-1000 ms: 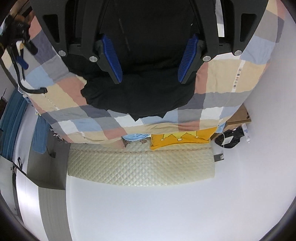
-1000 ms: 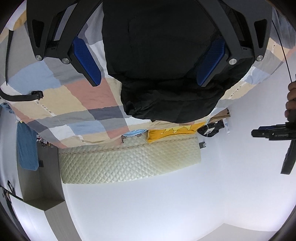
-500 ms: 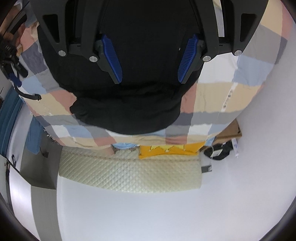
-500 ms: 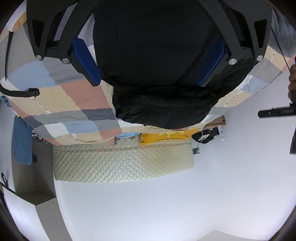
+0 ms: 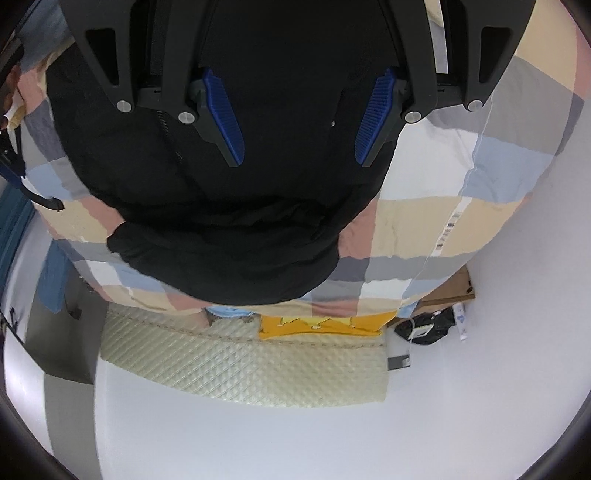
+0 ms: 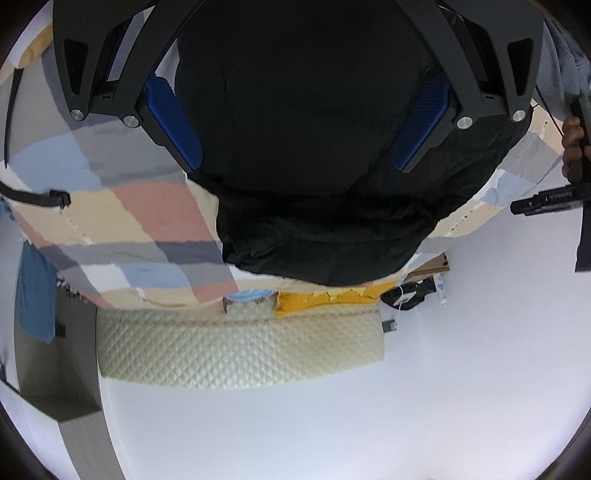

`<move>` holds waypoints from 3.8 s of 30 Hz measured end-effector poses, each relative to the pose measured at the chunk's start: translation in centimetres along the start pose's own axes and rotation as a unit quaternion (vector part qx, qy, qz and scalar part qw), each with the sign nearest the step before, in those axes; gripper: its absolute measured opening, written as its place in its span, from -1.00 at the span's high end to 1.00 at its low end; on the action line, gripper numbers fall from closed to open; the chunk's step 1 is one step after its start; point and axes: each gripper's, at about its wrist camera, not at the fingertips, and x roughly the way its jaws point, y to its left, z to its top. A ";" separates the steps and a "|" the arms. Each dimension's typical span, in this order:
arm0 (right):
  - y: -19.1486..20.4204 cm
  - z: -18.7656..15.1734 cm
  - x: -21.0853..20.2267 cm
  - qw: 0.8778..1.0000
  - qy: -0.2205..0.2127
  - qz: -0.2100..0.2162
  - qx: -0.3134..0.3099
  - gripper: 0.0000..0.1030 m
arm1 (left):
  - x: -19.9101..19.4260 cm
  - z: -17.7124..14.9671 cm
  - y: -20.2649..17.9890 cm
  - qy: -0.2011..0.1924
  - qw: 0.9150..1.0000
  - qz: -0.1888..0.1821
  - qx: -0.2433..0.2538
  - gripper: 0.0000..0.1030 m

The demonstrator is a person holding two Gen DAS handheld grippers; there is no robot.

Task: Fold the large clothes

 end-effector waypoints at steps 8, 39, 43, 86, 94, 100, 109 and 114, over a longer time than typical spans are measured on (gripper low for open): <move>-0.4 -0.8 1.8 0.998 0.058 -0.016 -0.006 -0.99 | 1.8 -0.7 1.9 0.030 0.998 -0.021 -0.052 -0.21; -11.9 -9.3 7.9 0.893 0.295 -0.026 0.339 -0.88 | 3.5 -1.6 3.5 0.084 0.989 -0.061 -0.106 -0.21; -13.0 -10.2 7.7 0.879 0.304 -0.058 0.363 -0.89 | 3.8 -1.7 3.6 0.090 0.988 -0.058 -0.112 -0.21; -8.6 -9.3 7.7 0.901 0.263 0.099 0.330 0.75 | 0.4 0.6 15.8 0.109 0.977 -0.064 -0.172 -0.21; -7.9 -8.7 8.3 0.905 0.263 0.086 0.324 0.76 | 8.0 -5.5 19.8 0.268 0.916 -0.170 -0.244 -0.24; -7.9 -8.8 8.5 0.902 0.271 0.069 0.329 0.74 | 12.3 -8.6 17.7 0.342 0.872 -0.256 -0.242 -0.37; -9.1 -10.2 9.2 0.880 0.285 0.066 0.374 0.58 | 13.3 -9.0 15.2 0.374 0.841 -0.317 -0.226 -0.41; -9.3 -10.2 9.1 0.873 0.277 0.082 0.392 0.41 | 11.7 -6.3 13.0 0.352 0.833 -0.375 -0.205 -0.41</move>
